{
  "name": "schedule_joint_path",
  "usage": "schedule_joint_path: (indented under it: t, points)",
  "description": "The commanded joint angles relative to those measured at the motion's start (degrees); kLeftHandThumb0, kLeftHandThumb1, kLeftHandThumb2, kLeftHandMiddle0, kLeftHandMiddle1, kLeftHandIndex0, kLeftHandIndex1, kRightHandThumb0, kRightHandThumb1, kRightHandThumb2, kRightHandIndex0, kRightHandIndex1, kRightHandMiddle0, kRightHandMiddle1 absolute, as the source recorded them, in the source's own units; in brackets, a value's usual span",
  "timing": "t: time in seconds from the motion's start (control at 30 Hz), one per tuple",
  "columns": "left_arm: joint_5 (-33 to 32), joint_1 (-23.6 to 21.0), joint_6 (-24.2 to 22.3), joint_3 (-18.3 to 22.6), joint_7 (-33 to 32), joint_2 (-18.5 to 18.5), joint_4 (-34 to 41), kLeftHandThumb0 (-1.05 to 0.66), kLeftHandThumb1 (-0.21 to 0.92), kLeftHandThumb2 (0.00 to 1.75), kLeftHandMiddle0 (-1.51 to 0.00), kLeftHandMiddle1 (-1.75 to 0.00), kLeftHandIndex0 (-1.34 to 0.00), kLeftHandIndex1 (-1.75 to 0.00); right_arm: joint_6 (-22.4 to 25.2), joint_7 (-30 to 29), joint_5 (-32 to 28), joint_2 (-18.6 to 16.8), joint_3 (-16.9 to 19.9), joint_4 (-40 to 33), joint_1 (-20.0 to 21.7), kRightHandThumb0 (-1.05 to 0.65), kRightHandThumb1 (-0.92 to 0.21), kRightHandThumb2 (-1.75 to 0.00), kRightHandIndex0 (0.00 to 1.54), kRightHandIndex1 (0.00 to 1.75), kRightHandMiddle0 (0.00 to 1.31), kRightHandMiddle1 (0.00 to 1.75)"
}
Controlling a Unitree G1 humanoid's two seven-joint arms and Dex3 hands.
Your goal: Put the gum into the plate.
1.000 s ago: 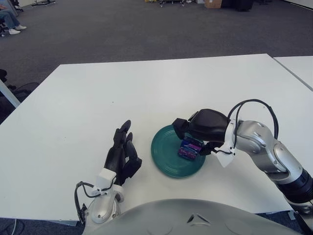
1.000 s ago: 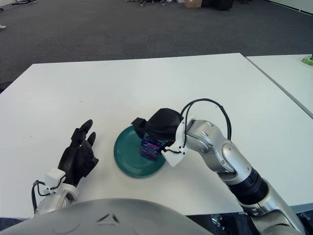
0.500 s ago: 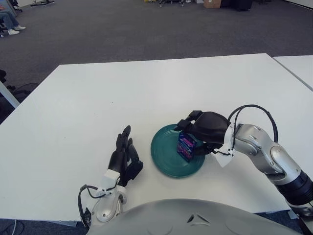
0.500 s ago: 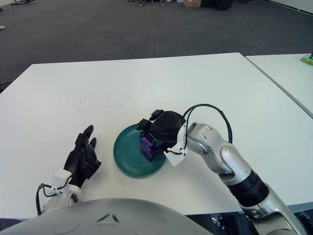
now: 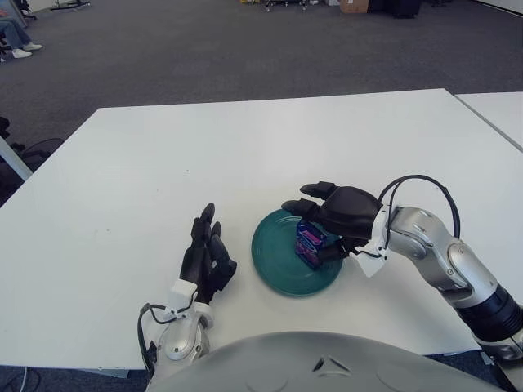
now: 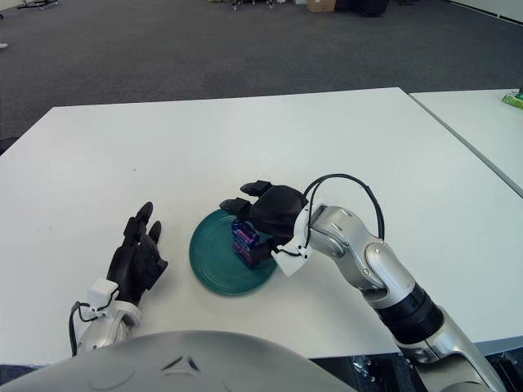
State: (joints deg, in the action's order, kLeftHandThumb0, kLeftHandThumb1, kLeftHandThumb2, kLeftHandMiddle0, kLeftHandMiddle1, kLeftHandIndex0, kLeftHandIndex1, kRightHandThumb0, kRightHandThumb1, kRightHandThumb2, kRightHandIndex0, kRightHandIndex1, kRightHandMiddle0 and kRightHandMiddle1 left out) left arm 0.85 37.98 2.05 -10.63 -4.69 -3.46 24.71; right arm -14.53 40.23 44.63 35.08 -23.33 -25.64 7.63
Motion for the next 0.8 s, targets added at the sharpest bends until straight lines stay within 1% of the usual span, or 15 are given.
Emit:
schedule_joint_path:
  t: [0.0, 0.07, 0.23, 0.4, 0.5, 0.77]
  points:
    - [-0.36, -1.00, 2.15, 1.37, 0.04, 0.18, -1.90, -0.97, 0.92, 1.02, -0.31, -0.04, 0.00, -0.56, 0.63, -0.73, -0.58, -1.03, 0.21, 0.22, -0.27, -1.05, -0.92, -0.92, 0.00, 0.00, 0.00, 0.00]
    - [-0.32, -1.45, 3.43, 1.88, 0.10, 0.28, -3.19, -0.98, 0.92, 1.01, -0.32, -0.04, 0.00, -0.60, 1.15, -0.42, -1.32, -1.45, 0.31, 0.02, -0.49, -1.05, -0.92, -0.92, 0.01, 0.01, 0.01, 0.01]
    - [-0.43, -2.70, 6.25, 2.80, 0.73, 0.59, -6.32, -0.99, 0.92, 1.02, -0.33, -0.04, 0.00, -0.64, 1.58, 0.06, -2.08, -1.77, 0.31, -0.65, -0.65, -1.05, -0.92, -0.93, 0.02, 0.01, 0.01, 0.01]
    - [0.12, -3.88, 8.65, 3.32, 1.35, 1.36, -9.41, -1.00, 0.92, 1.03, -0.32, -0.02, 0.00, -0.61, 1.72, 0.33, -3.47, -2.14, 0.36, -0.76, -0.11, -1.05, -0.92, -0.93, 0.01, 0.00, 0.01, 0.01]
    - [0.77, -4.64, 10.13, 3.59, 1.54, 1.85, -11.64, -1.00, 0.92, 1.03, -0.30, -0.01, 0.00, -0.59, 2.69, 0.83, -4.50, -2.44, 0.57, -1.08, -0.14, -1.05, -0.92, -0.92, 0.00, 0.00, 0.01, 0.01]
    - [1.88, -6.00, 12.08, 3.91, 0.92, 1.64, -14.68, -1.00, 0.92, 1.03, -0.24, 0.00, 0.00, -0.55, 4.25, 1.44, -6.42, -2.29, 1.14, -1.96, -0.54, -1.05, -0.92, -0.92, 0.00, 0.00, 0.00, 0.00]
